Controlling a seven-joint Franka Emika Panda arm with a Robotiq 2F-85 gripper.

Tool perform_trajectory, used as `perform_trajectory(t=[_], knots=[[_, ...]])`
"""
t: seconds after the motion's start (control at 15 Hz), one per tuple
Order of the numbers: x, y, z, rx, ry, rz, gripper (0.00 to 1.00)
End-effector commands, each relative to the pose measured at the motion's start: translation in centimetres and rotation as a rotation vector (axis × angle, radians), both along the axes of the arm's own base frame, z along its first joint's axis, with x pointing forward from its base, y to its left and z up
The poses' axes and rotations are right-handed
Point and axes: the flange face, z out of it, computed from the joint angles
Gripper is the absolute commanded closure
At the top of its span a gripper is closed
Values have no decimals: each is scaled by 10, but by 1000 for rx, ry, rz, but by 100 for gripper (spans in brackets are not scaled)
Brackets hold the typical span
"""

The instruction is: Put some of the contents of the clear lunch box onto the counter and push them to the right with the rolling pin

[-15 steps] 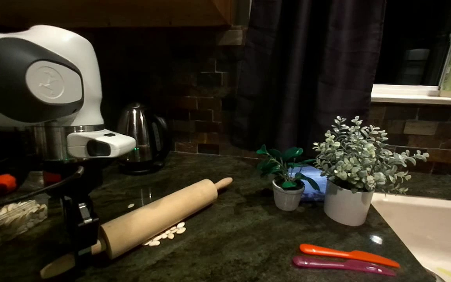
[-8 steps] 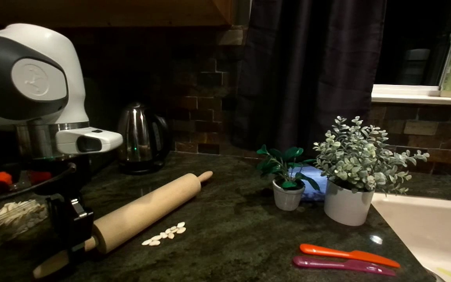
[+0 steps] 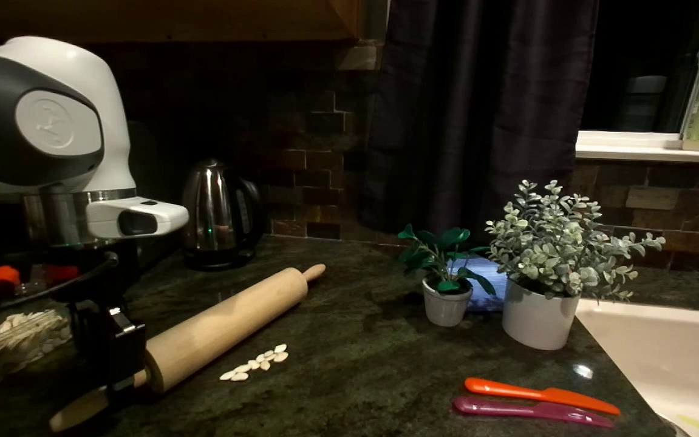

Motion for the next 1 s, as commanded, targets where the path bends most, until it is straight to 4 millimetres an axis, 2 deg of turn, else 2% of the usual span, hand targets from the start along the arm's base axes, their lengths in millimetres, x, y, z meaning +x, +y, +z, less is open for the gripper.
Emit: perform_trajectory(t=[0.0,0.2,0.53,0.73,0.93], knots=[[-7,2,9,-46,-21,20,24],[-13,3,21,-85,-31,21,1],[-25,-1,56,-193,-29,24,0],[-21,0,84,-210,-125,31,1],[-23,0,101,-217,-194,31,0]])
